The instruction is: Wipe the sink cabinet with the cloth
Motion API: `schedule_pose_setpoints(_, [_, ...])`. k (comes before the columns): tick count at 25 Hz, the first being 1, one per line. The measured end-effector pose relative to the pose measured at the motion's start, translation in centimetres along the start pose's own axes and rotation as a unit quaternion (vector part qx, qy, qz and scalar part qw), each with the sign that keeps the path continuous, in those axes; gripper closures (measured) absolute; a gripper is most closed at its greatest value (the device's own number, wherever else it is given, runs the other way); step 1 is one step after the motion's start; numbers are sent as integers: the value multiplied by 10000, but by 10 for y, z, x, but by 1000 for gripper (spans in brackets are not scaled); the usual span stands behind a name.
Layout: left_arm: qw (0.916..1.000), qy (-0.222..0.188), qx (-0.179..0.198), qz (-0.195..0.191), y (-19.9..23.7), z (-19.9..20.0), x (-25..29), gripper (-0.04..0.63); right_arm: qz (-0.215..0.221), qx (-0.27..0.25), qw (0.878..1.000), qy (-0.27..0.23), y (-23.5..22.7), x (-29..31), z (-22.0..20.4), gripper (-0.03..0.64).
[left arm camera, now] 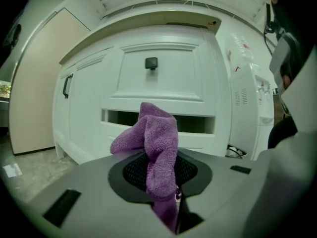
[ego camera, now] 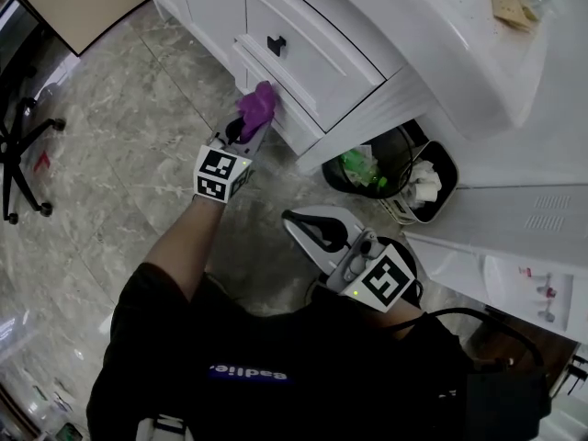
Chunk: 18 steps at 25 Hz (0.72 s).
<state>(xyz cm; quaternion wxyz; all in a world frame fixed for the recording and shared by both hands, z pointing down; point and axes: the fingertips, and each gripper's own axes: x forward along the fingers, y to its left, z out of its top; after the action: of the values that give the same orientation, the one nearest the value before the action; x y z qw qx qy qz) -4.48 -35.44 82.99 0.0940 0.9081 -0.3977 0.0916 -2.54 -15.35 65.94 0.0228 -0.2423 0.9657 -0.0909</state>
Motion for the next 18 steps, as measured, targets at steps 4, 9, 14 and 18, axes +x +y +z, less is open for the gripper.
schedule_pose_setpoints(4, [9985, -11, -39, 555, 68, 3, 1, 511, -116, 65, 9998, 153, -4, -2, -9, 621])
schedule_pose_setpoints(9, [9959, 79, -81, 896, 124, 1, 16, 511, -372, 93, 9989, 283, -13, -9, -19, 621])
schedule_pose_setpoints(14, [9947, 488, 107, 903, 145, -24, 48, 511, -716, 132, 9959, 538, -24, -22, -35, 621])
schedule_pose_setpoints(18, [9955, 631, 46, 712, 132, -42, 64, 511, -829, 115, 9949, 562, -29, -23, -38, 621])
